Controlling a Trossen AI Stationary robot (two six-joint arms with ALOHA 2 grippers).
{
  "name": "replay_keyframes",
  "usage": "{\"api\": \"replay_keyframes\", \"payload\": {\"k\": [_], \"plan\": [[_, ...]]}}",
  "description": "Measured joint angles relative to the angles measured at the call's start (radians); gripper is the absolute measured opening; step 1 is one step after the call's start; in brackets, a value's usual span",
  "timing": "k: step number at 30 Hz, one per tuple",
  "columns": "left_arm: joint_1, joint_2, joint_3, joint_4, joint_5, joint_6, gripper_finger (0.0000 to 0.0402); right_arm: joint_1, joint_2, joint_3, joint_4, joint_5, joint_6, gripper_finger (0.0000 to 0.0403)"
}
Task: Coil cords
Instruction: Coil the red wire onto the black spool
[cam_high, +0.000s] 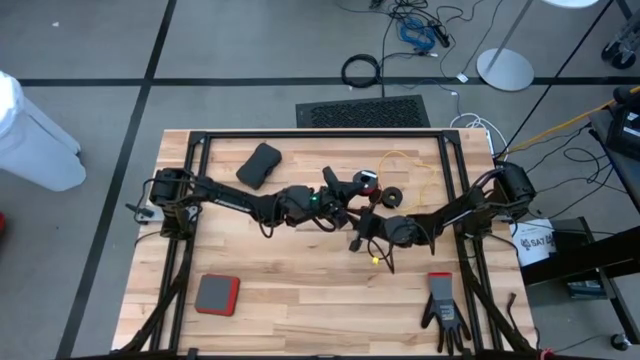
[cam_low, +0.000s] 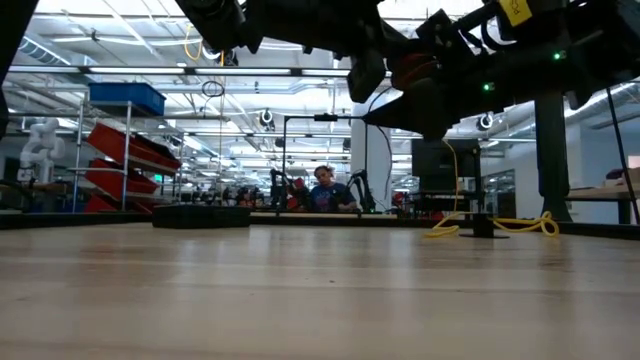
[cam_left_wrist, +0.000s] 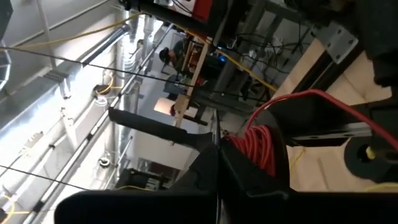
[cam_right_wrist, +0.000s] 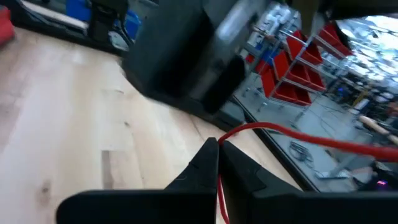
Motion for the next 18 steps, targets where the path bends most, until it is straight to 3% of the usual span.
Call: {"api": "replay_keyframes", "payload": {"k": [18], "plan": [[-0.016,0.0,0.0,-0.012,-0.01,-0.205,0.0001,0.061,0.001,0.0,0.12,0.209,-0.133,0.0]]}}
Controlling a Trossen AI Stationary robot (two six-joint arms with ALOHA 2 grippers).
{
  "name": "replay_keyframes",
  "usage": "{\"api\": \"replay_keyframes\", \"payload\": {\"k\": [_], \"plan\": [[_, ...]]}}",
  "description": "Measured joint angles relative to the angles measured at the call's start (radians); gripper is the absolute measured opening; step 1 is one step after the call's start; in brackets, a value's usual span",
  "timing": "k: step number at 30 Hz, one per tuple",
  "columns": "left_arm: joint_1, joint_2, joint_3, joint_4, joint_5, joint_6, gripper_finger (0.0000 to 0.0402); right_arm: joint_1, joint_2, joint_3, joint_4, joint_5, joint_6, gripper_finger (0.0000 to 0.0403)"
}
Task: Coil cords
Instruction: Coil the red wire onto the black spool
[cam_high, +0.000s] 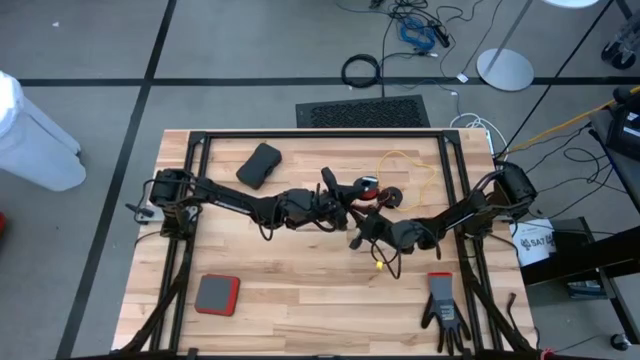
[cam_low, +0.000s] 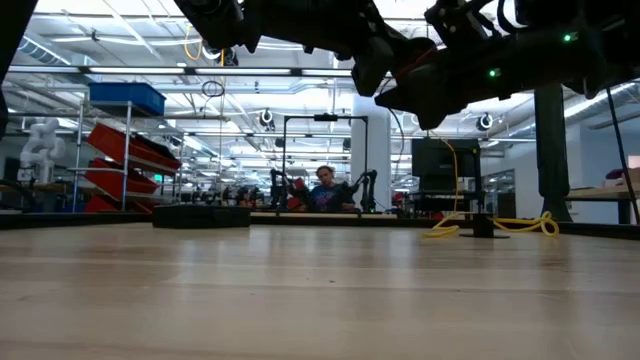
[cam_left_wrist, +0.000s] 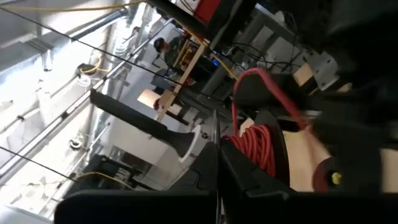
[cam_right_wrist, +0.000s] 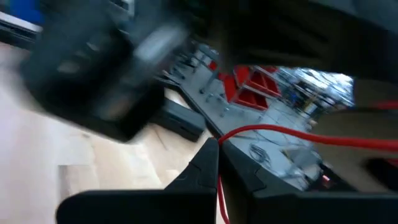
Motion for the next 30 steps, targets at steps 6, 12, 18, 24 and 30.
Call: {"api": "replay_keyframes", "payload": {"k": [6,12,18,24,30], "plan": [[0.0,0.0,-0.001,0.008,0.002,-0.083,0.0001,0.0,0.0,0.0,0.001,0.063,-0.007,0.0],[0.0,0.0,-0.001,-0.013,0.004,-0.078,0.0001,0.0,0.0,0.0,0.004,0.068,0.031,0.0],[0.004,0.0,-0.001,-0.014,-0.008,-0.061,0.0001,-0.001,0.0,0.0,-0.07,0.068,0.135,0.0],[0.009,0.006,-0.001,-0.078,-0.011,-0.067,0.0001,-0.001,0.0,0.0,-0.111,0.065,0.21,0.0],[0.01,0.037,0.001,-0.096,-0.02,-0.089,0.0001,-0.017,0.0,0.049,-0.147,-0.009,0.226,0.0]]}}
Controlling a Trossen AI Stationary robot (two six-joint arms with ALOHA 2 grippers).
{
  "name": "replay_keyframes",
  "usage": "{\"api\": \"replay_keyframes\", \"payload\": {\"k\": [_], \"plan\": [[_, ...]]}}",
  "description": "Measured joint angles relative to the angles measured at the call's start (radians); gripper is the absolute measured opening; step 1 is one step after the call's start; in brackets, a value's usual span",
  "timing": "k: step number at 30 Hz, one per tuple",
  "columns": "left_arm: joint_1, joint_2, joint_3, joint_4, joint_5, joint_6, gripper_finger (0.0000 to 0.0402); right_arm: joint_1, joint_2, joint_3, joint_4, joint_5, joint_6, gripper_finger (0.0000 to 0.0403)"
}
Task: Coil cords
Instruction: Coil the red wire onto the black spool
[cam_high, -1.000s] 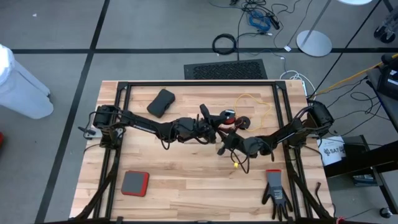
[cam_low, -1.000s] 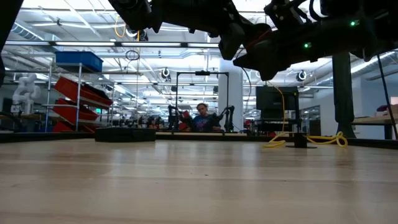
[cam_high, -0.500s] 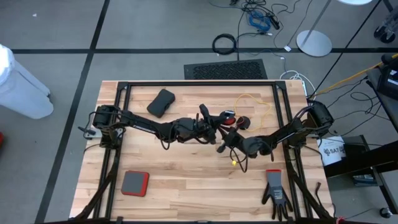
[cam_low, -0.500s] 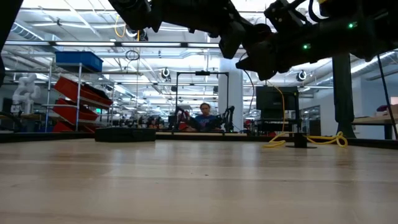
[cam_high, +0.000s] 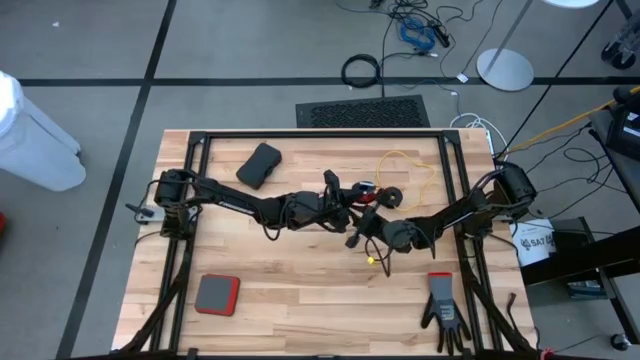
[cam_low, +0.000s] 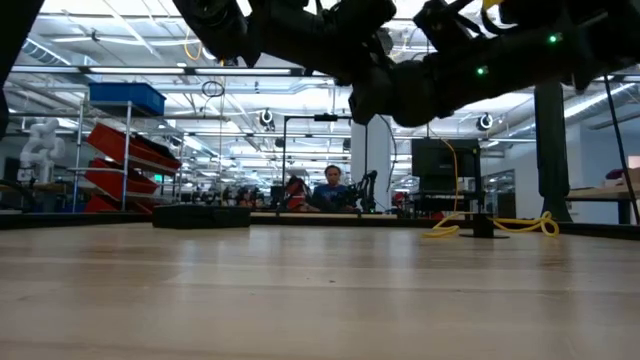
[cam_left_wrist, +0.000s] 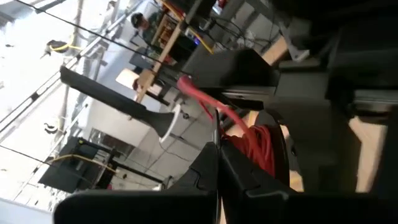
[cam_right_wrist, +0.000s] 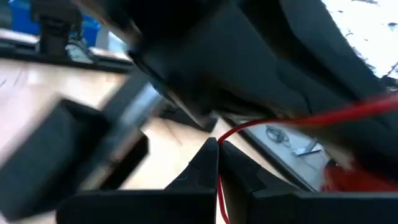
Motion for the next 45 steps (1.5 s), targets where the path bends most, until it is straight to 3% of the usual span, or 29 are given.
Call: {"api": "replay_keyframes", "payload": {"k": [6,12,17,24,31,35,45], "plan": [[0.0,0.018,0.0,-0.006,-0.024,-0.02,0.0001,-0.018,0.0,0.095,-0.31,-0.002,0.113,0.0],[0.001,0.02,0.0,-0.017,-0.038,-0.096,0.0001,0.01,0.0,0.1,-0.367,0.124,0.107,0.0],[0.0,0.02,0.0,-0.016,-0.05,-0.109,0.0001,0.052,0.0,0.1,-0.391,0.26,0.079,0.0],[0.001,0.02,0.0,-0.013,-0.044,-0.184,0.0001,0.08,0.0,0.1,-0.417,0.308,0.062,0.0001],[0.003,0.01,0.0,-0.004,0.06,-0.347,0.0001,0.125,0.0,0.1,-0.422,0.43,0.019,0.0001],[0.003,0.006,0.0,0.016,0.067,-0.458,0.0001,0.15,0.0,0.101,-0.413,0.498,0.001,0.0001],[-0.022,0.005,0.0,0.015,0.023,-0.407,0.0001,0.16,0.001,0.1,-0.342,0.496,-0.013,0.0002]]}}
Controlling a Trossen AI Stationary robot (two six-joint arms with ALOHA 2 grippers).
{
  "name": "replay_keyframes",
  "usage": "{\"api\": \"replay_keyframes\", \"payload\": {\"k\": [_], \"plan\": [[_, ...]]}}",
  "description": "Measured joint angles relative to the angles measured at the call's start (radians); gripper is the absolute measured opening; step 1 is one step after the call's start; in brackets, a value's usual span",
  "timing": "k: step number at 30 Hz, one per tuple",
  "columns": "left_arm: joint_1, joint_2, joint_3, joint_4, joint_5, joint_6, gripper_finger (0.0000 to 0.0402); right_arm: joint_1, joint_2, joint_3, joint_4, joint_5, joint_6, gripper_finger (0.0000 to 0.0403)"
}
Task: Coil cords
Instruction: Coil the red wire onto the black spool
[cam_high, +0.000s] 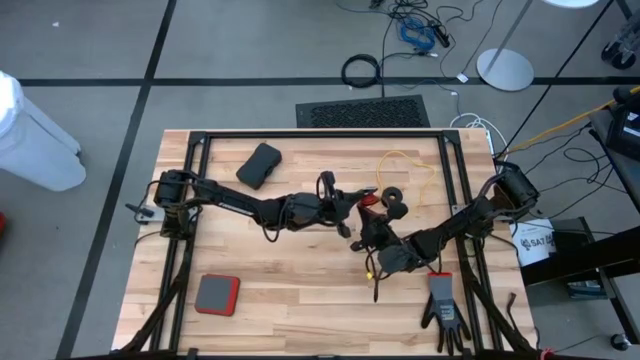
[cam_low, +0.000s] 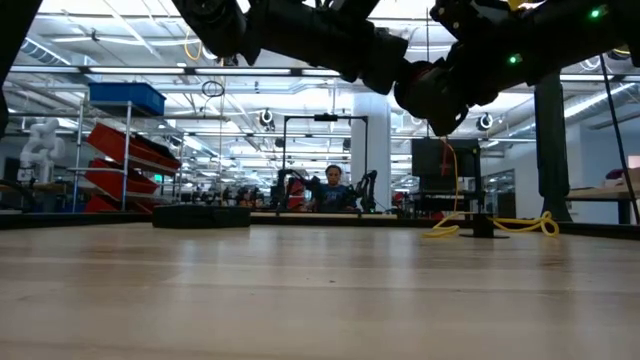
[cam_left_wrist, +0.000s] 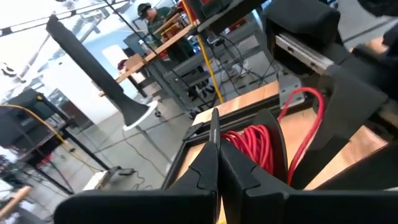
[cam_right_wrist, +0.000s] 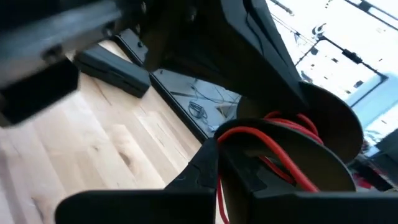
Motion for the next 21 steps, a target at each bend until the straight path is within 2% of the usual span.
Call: {"api": "replay_keyframes", "payload": {"k": [5,14,17,21], "plan": [[0.001,0.0,0.0,-0.012,-0.013,0.059,0.0001,0.025,0.0,0.0,-0.033,-0.056,0.115,0.0011],[0.003,0.002,0.0,-0.045,-0.046,0.33,0.0001,0.101,0.0,0.0,-0.163,-0.09,0.288,0.0064],[0.002,0.002,-0.001,-0.07,-0.047,0.403,0.0001,0.135,0.0,0.0,-0.226,-0.158,0.378,0.0085],[0.0,0.002,-0.001,-0.096,-0.049,0.477,0.0001,0.158,0.0,0.0,-0.365,-0.262,0.577,0.0101]]}}
